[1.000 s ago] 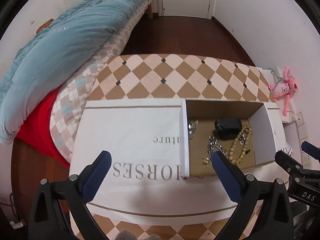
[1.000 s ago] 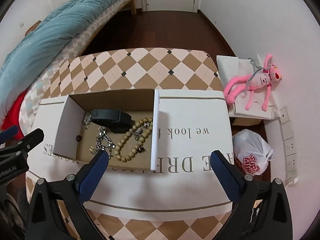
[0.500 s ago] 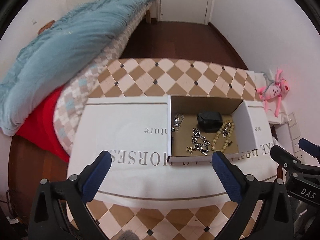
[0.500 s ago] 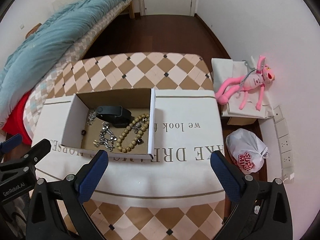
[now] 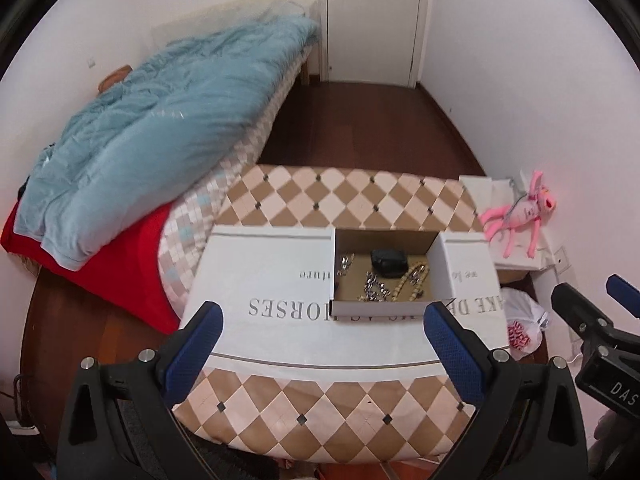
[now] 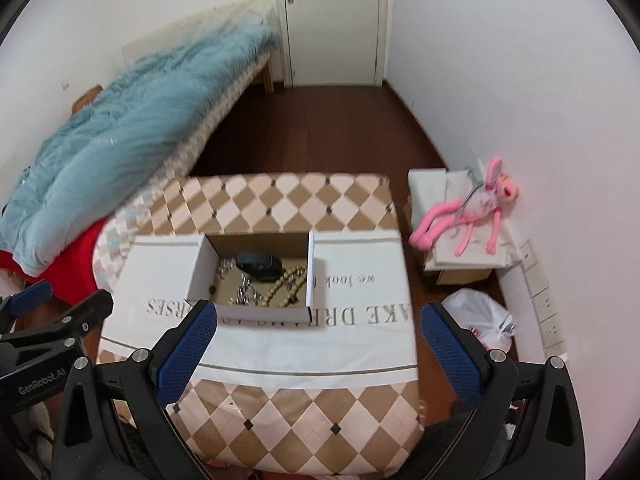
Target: Organize jewelry
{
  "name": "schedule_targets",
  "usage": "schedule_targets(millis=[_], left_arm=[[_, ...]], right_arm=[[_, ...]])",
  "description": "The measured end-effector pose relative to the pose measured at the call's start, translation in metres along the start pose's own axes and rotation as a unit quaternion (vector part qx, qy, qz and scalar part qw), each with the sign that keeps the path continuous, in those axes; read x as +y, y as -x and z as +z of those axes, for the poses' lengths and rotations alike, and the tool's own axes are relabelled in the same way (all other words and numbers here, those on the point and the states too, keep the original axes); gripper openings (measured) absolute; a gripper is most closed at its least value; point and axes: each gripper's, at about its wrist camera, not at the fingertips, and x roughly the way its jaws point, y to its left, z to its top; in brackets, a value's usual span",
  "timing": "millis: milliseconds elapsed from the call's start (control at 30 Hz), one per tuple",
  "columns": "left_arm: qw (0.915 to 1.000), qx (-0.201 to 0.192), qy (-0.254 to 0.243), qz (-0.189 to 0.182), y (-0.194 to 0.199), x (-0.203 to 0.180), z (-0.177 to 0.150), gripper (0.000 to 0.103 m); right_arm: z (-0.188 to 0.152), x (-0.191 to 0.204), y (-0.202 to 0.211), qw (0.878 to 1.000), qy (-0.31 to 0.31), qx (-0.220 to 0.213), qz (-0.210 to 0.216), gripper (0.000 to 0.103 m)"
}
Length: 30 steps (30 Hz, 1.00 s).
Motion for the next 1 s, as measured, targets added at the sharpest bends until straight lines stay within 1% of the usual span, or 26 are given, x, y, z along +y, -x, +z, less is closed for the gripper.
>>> schedule_targets(millis=[67, 167, 367, 533, 700, 833, 1000], left_arm=[[0.9999, -0.011, 0.0, -0.001, 0.017, -0.001, 0.001, 0.103], [0.9998, -0.017, 0.004, -0.006, 0.036, -0.002, 0.003, 0.103], [0.9993, -0.034, 0.007, -0.011, 0.068, -0.002, 0.002, 0.103], [0.9992, -0.035, 0.009, -0.016, 0.082, -0.001, 0.002, 0.103], [0.9992, -0.035, 0.01, -0.016, 0.09, 0.0, 0.0, 0.103], [0.9994, -0.028, 0.01, -0.019, 0.092, -0.002, -0.002, 0.103], [0.9998, 0.001, 0.003, -0.021, 0.074, -0.008, 0.001, 0.103]], right_arm=[[0.002, -0.002, 0.022, 1.0, -0.004, -0.018, -0.001, 0.103], [0.005, -0.004, 0.051, 0.999, -0.007, -0.039, -0.004, 0.103], [0.008, 0.001, 0.086, 0.998, -0.004, -0.057, 0.0, 0.103], [0.007, 0.002, 0.11, 0.998, -0.001, -0.069, 0.0, 0.103], [0.003, 0.004, 0.123, 0.997, 0.0, -0.072, -0.003, 0.103], [0.001, 0.003, 0.124, 0.998, -0.002, -0.067, -0.004, 0.103], [0.004, -0.001, 0.114, 0.998, -0.013, -0.054, -0.018, 0.103]])
